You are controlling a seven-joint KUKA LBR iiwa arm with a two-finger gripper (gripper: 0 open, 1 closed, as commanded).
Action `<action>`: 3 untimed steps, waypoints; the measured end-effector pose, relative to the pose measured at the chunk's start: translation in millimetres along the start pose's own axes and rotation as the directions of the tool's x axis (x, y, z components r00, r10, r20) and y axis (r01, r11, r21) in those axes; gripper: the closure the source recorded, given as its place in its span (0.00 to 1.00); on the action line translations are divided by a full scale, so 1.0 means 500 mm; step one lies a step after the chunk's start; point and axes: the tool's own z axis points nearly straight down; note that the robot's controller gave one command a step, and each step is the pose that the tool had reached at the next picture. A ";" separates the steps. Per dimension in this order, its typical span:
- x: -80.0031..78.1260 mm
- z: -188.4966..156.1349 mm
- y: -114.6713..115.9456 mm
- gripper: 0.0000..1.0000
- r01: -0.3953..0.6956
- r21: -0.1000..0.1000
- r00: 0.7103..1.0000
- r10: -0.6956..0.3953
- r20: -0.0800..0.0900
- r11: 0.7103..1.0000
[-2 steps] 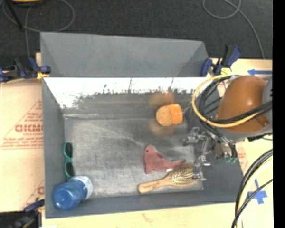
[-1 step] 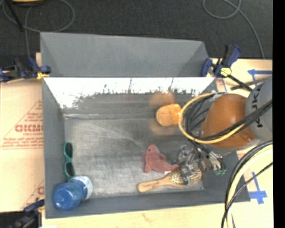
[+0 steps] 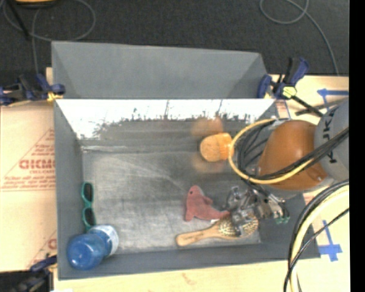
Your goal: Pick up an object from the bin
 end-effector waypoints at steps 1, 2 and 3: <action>0.025 -0.102 -0.026 1.00 -0.015 -0.006 1.000 0.015 -0.014 1.000; 0.018 -0.184 -0.038 1.00 -0.011 -0.001 1.000 0.011 -0.006 1.000; 0.040 -0.251 -0.006 1.00 0.194 -0.007 0.981 -0.194 -0.012 0.981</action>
Offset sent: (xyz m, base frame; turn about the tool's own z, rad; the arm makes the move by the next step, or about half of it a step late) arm 0.0047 -0.0076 0.0443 -0.0391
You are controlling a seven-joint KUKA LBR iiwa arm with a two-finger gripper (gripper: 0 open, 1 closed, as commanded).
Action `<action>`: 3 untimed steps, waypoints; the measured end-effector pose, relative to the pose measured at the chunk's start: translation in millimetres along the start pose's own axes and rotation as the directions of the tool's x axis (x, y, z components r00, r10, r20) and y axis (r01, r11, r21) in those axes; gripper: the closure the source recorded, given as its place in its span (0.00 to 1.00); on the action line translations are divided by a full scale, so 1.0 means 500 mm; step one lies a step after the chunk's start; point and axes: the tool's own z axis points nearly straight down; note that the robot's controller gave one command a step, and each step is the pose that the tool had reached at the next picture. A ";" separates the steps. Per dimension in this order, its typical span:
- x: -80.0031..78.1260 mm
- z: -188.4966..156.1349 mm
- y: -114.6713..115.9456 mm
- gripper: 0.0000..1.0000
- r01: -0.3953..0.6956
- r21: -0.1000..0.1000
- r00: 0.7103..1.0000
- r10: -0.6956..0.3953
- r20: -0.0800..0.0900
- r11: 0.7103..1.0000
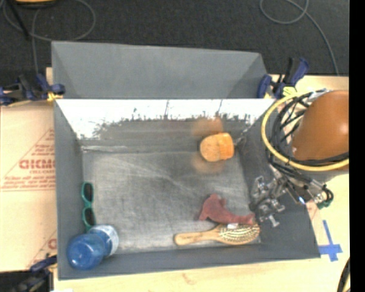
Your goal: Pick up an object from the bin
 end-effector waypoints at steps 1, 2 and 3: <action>-0.008 0.138 -0.002 0.00 -0.064 -0.002 0.998 0.064 0.001 0.998; -0.009 0.136 -0.003 0.00 -0.063 0.000 0.998 0.063 0.003 0.998; -0.019 0.250 -0.012 1.00 -0.028 0.008 0.999 0.028 0.020 1.000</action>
Offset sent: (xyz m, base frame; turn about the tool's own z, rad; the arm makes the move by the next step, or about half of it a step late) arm 0.0000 0.0000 0.0000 0.0000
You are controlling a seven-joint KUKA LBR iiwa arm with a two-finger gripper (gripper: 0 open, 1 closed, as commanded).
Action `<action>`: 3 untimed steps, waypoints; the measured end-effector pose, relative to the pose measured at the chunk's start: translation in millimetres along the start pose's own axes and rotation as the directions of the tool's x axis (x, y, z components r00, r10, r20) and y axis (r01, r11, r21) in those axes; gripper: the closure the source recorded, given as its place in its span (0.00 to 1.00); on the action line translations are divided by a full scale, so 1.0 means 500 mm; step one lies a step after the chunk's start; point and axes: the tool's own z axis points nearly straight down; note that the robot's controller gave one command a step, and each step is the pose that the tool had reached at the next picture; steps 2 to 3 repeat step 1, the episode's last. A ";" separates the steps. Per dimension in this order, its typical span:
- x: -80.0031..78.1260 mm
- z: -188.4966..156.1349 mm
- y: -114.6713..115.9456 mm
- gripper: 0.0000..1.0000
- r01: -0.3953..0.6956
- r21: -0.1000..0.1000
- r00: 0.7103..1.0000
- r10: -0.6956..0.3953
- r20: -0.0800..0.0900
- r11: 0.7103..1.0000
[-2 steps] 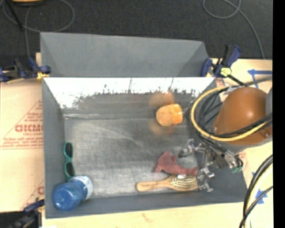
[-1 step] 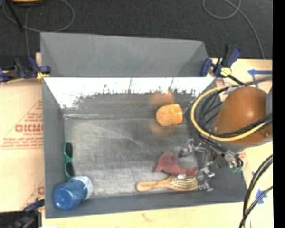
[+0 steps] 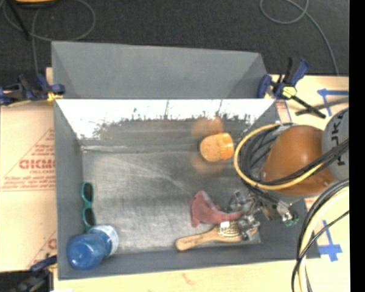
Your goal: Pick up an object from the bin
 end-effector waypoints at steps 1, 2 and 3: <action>0.000 0.000 0.000 1.00 0.000 0.000 1.000 0.000 0.000 1.000; 0.000 0.000 0.000 1.00 0.000 0.000 1.000 0.000 0.000 1.000; 0.000 0.000 0.000 1.00 0.000 0.000 1.000 0.000 0.000 1.000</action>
Offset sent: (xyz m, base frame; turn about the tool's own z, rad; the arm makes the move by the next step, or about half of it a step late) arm -0.0029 0.0139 0.0425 -0.0271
